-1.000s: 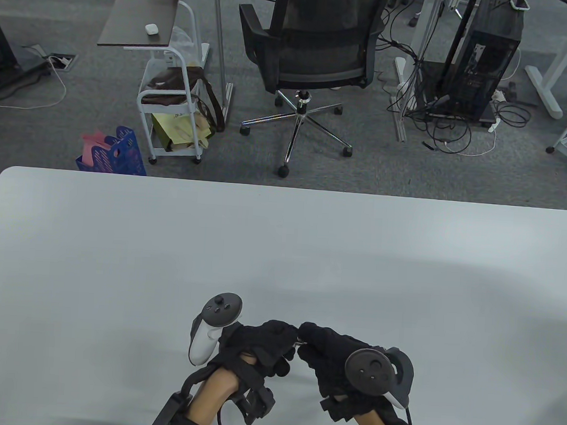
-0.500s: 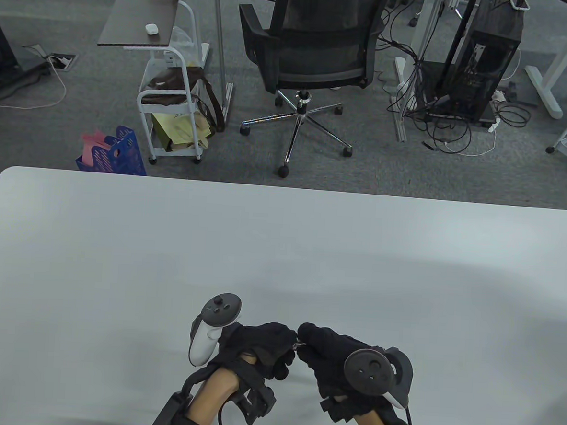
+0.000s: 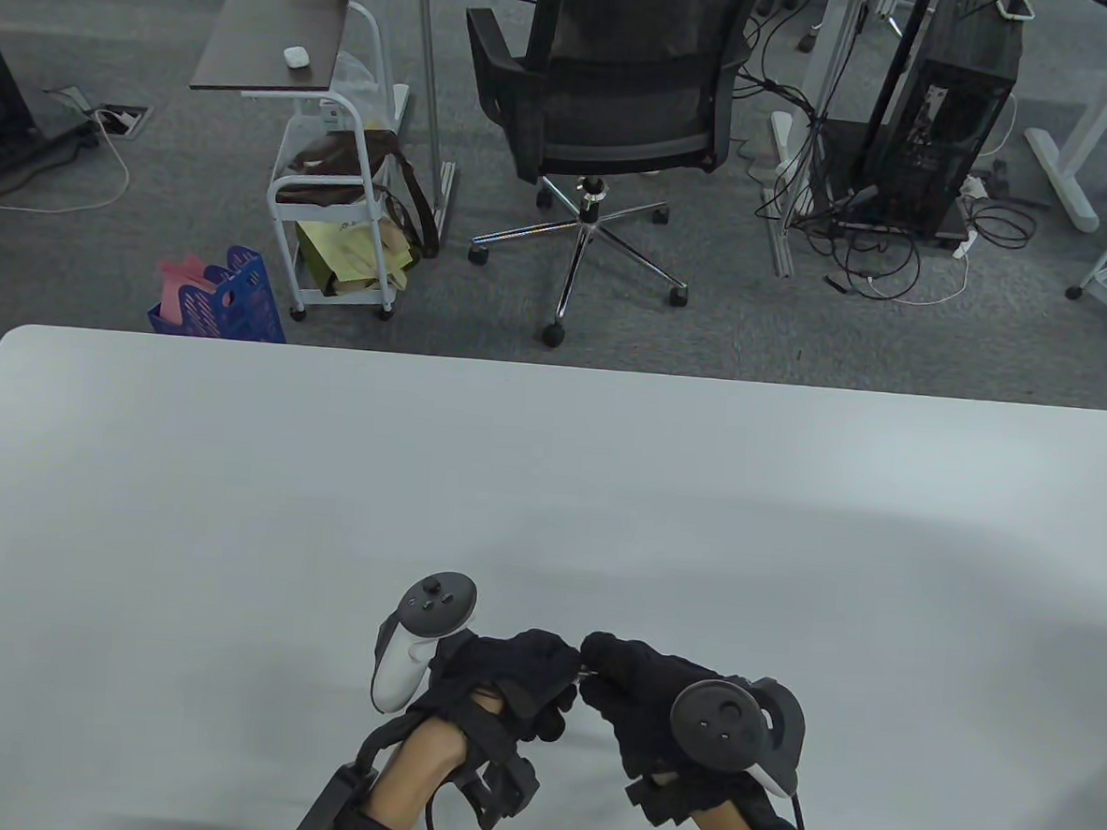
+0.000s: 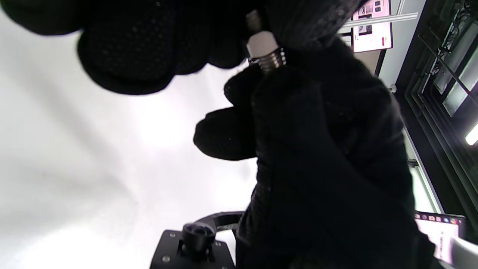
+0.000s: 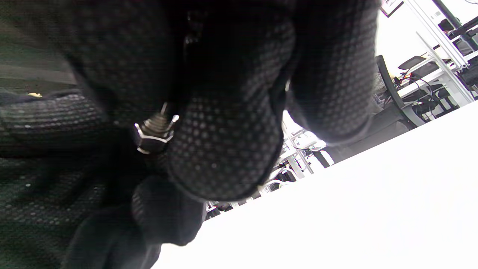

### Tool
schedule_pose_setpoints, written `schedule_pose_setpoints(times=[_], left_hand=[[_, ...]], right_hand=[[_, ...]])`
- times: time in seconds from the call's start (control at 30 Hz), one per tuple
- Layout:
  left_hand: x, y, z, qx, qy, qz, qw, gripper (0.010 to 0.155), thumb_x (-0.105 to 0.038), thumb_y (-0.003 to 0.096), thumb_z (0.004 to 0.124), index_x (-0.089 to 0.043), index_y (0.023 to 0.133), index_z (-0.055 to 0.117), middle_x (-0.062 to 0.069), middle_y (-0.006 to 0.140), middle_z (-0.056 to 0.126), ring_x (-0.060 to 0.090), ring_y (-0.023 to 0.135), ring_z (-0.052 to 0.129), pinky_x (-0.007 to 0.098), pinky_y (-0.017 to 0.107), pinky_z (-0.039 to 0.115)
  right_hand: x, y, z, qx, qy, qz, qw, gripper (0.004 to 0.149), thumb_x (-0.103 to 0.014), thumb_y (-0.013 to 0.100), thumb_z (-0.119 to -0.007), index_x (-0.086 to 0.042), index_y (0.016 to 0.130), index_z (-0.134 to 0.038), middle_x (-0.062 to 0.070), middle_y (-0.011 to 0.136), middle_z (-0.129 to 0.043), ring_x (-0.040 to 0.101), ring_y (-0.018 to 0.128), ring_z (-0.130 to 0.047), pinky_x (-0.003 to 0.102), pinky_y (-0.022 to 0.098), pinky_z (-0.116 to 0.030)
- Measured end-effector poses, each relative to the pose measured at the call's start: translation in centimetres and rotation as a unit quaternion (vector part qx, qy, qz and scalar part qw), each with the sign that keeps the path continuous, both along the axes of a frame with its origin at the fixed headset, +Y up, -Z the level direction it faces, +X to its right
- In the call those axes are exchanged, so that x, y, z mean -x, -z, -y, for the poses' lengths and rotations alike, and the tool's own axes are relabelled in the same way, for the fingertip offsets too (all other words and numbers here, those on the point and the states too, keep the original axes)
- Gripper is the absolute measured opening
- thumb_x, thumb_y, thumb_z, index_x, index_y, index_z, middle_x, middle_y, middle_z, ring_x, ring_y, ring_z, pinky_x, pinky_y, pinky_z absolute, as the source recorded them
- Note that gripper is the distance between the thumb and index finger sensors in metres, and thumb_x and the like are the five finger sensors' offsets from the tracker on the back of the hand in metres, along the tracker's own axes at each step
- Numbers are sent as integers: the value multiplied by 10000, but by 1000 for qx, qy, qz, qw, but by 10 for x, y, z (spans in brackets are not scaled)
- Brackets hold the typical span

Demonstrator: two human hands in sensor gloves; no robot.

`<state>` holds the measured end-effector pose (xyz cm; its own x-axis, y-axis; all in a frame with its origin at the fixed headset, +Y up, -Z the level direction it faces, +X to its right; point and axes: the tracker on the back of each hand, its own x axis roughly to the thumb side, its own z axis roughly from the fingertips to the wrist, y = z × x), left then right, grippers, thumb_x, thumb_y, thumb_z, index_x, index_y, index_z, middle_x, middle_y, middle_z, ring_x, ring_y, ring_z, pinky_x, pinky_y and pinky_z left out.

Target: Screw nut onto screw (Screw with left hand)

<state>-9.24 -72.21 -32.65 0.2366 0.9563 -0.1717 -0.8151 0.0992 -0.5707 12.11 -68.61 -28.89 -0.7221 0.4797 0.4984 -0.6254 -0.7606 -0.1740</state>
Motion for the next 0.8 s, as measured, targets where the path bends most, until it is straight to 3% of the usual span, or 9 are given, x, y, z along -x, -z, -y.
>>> schedule_pose_setpoints(times=[0.1,0.2,0.3,0.37,0.4,0.5,0.6,0.7,0.8], left_hand=[[2,0,0,-2,-10,-20,1000,612,-424,449,707,-29,916,711,291,796,814,428,470,923,581,409,716],[2,3,-2,-15,-3,-28,999,557,-391,438,727,-11,838,801,293,719,880,433,400,946,587,364,733],[1,6,-2,-4,-12,12,1000,543,-336,448,723,-28,895,701,275,791,803,408,465,919,572,404,717],[4,6,0,2,-22,9,1000,623,-418,453,704,-52,954,649,270,834,779,401,493,915,563,423,715],[5,6,1,12,-23,-6,1000,660,-458,448,714,-36,953,662,288,828,783,414,490,913,572,421,711],[7,7,0,-10,36,-24,999,532,-373,440,728,-15,824,814,285,703,896,429,385,953,585,356,739],[6,6,0,-12,55,2,998,516,-329,444,728,-27,862,747,267,752,851,406,428,943,573,379,737],[6,3,4,6,40,-12,999,639,-449,448,717,-36,935,690,276,800,821,409,461,934,567,403,728],[1,1,3,-14,58,-14,998,574,-413,438,730,-18,848,810,280,712,907,429,390,963,582,357,748]], right_hand=[[-1,2,-1,4,15,-1,1000,452,-376,307,-926,-227,731,-874,-1,606,-1048,42,273,-1157,403,375,-986],[-4,5,2,17,28,0,999,453,-379,308,-924,-230,733,-873,-3,609,-1048,42,271,-1158,402,375,-986],[-4,7,4,28,29,-1,999,451,-384,309,-921,-234,732,-875,-8,602,-1050,43,267,-1156,402,375,-986],[-4,7,4,28,30,2,999,452,-384,308,-920,-233,732,-874,-8,604,-1049,39,269,-1155,400,377,-986],[-4,8,5,33,30,0,999,450,-383,311,-918,-236,734,-872,-11,608,-1047,36,272,-1155,398,379,-986],[-4,12,14,61,48,-4,997,454,-387,311,-912,-243,740,-866,-17,616,-1044,34,283,-1153,395,387,-984],[-3,13,20,71,31,-2,997,448,-387,318,-905,-247,742,-862,-20,617,-1043,31,284,-1153,393,389,-984],[-5,13,17,64,39,2,997,451,-386,315,-909,-241,739,-864,-17,614,-1043,30,281,-1152,393,385,-985],[-5,12,16,61,33,-3,998,451,-383,313,-910,-236,737,-866,-12,613,-1043,35,278,-1152,395,383,-984]])
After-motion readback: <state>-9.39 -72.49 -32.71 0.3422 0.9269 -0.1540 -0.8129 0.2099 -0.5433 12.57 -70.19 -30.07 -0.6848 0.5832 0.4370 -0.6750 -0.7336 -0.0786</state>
